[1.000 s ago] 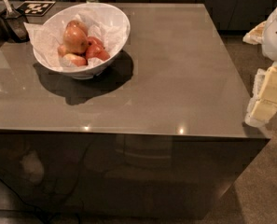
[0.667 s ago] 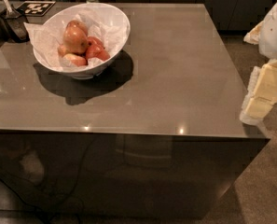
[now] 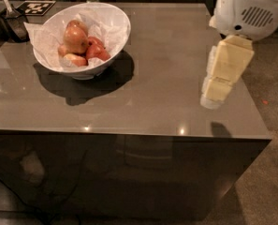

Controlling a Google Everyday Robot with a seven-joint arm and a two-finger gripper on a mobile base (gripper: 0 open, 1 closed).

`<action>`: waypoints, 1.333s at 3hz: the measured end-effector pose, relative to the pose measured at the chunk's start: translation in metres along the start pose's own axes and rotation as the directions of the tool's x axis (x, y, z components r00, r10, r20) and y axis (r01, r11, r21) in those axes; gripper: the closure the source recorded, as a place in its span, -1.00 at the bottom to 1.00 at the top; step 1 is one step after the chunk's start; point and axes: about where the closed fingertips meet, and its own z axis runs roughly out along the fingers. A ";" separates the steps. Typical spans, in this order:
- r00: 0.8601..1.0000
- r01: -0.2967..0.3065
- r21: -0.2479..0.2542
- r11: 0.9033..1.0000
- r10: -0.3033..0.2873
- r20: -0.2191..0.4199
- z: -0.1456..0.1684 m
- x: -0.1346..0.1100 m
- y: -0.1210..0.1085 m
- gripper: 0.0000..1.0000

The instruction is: Pick apple from white bowl

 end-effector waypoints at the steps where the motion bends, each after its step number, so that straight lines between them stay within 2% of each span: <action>1: 1.000 0.004 0.015 1.000 -0.004 0.014 -0.001 -0.004 -0.003 -1.00; 2: 1.000 0.012 0.054 0.998 -0.012 -0.008 0.003 -0.015 -0.005 -1.00; 4: 0.998 0.009 0.060 0.998 -0.013 0.067 0.009 -0.097 -0.026 -1.00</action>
Offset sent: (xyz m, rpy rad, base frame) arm 0.0112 0.0164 -0.0086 -0.0905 -0.0421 -0.0182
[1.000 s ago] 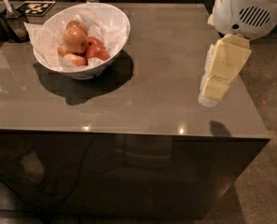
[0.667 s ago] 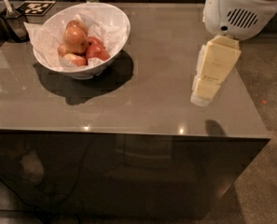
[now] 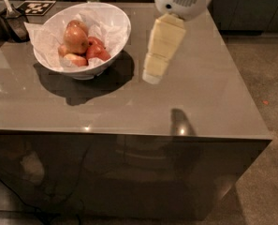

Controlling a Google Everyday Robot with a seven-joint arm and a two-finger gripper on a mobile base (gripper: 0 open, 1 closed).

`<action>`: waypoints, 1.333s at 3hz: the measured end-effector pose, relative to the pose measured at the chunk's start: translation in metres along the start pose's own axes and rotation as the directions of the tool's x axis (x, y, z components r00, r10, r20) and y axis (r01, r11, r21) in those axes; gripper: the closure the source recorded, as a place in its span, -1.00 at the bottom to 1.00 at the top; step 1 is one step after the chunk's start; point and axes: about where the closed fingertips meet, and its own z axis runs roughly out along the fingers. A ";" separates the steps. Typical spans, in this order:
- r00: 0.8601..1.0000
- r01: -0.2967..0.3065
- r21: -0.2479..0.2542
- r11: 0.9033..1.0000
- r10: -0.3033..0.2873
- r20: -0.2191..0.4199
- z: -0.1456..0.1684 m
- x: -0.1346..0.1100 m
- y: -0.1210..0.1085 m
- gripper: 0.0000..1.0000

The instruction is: Pick apple from white bowl

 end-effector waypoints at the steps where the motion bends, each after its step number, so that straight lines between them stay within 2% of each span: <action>1: 1.000 0.004 0.014 1.000 -0.004 0.017 -0.004 -0.005 -0.001 -1.00; 2: 0.998 0.003 -0.004 1.000 -0.002 0.070 0.006 -0.022 -0.006 -1.00; 3: 0.992 -0.031 -0.072 0.997 0.039 0.120 0.024 -0.055 -0.020 -1.00; 4: 0.987 -0.047 -0.115 0.992 0.064 0.146 0.037 -0.088 -0.037 -1.00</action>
Offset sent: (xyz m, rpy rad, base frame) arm 0.0263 0.0373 -0.0090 0.1177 0.0183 0.0432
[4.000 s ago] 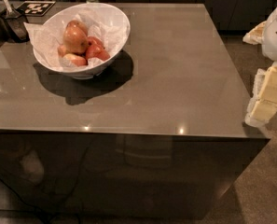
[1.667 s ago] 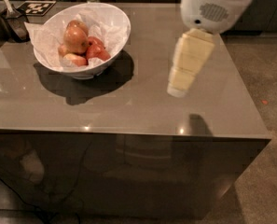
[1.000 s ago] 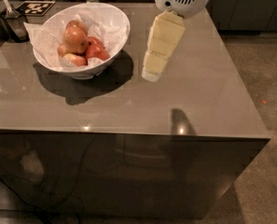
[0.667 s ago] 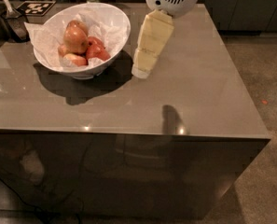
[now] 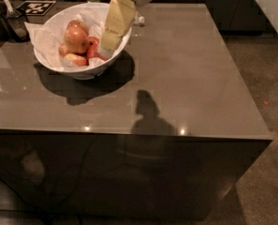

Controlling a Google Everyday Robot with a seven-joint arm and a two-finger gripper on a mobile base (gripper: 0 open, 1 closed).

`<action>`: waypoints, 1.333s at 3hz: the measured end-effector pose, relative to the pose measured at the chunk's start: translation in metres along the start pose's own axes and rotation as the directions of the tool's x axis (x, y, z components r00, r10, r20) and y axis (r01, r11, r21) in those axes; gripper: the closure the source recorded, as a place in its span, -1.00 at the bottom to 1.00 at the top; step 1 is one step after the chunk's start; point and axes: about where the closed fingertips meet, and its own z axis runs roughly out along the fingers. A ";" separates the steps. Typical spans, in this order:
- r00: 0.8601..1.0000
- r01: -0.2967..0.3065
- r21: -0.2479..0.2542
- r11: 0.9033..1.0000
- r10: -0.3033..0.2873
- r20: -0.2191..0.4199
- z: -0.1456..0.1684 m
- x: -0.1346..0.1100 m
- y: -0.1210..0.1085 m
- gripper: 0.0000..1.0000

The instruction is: Pick apple from white bowl

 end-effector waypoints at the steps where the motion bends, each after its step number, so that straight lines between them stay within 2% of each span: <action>1: 1.000 0.005 0.010 1.000 -0.005 0.017 -0.002 -0.005 -0.002 -1.00; 2: 0.999 -0.008 0.001 1.000 0.008 0.047 0.008 -0.014 -0.009 -1.00; 3: 0.998 -0.048 -0.012 0.999 0.048 0.035 0.042 -0.060 -0.037 -1.00; 4: 0.998 -0.042 -0.009 0.999 0.042 0.051 0.044 -0.068 -0.039 -1.00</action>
Offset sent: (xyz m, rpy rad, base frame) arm 0.0253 0.0179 -0.0081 0.0755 0.0100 -0.0070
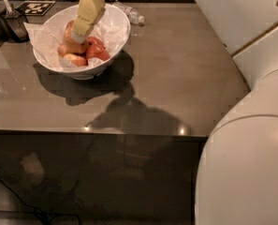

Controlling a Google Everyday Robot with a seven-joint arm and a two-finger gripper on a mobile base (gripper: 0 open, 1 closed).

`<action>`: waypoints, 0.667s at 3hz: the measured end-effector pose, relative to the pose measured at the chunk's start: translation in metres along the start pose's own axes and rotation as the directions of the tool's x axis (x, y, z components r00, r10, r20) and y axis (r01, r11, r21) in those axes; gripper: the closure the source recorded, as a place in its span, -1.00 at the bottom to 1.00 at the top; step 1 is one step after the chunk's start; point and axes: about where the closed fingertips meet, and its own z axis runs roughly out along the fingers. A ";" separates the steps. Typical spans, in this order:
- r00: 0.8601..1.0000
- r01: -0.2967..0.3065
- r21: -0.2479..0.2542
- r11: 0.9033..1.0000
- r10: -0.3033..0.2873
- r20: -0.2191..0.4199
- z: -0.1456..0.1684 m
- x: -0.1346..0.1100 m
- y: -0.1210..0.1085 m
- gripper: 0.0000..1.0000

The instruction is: Pick apple from white bowl

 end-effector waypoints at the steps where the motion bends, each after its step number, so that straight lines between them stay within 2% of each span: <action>1: 0.999 0.008 0.003 1.000 -0.008 0.033 0.014 -0.008 -0.008 -1.00; 2: 0.999 -0.036 -0.028 0.999 0.037 0.008 0.058 -0.033 -0.036 -1.00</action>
Offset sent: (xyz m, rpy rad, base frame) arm 0.0693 0.0382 -0.0249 0.0320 0.0566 -0.0473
